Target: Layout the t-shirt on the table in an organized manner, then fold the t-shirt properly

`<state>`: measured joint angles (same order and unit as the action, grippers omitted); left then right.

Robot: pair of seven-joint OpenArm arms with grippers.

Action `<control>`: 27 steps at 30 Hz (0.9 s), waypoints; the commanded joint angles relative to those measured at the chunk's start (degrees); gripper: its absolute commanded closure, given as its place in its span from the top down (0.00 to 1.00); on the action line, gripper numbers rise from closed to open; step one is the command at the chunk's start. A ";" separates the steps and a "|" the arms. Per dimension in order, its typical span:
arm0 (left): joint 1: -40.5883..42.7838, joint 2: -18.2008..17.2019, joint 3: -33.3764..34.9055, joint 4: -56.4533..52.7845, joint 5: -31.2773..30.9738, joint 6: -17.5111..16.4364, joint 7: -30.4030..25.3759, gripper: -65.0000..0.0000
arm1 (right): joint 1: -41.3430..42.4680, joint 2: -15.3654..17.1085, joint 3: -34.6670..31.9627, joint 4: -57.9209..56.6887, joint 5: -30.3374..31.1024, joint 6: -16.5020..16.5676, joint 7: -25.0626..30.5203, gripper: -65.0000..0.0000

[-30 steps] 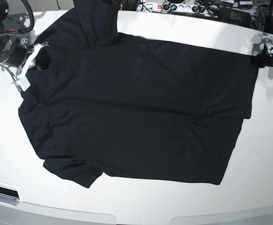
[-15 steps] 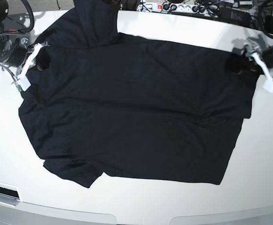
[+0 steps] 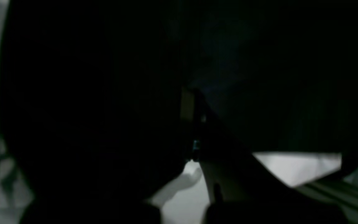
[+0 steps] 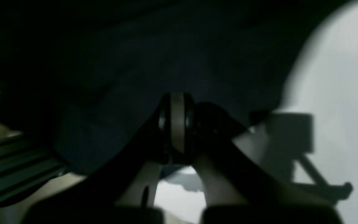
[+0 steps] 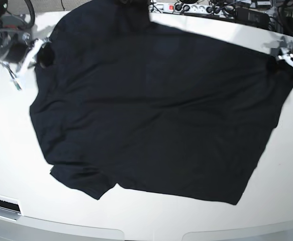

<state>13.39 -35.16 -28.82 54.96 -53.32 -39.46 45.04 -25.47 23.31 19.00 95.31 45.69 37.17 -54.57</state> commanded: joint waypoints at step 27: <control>-0.24 -0.37 -0.83 0.52 -4.92 -0.54 0.04 0.00 | -10.88 -16.61 13.31 -1.09 2.12 -1.86 -7.43 0.53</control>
<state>13.34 -34.13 -29.28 54.92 -56.77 -39.48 45.50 -36.03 6.20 31.99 93.82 48.14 35.38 -61.89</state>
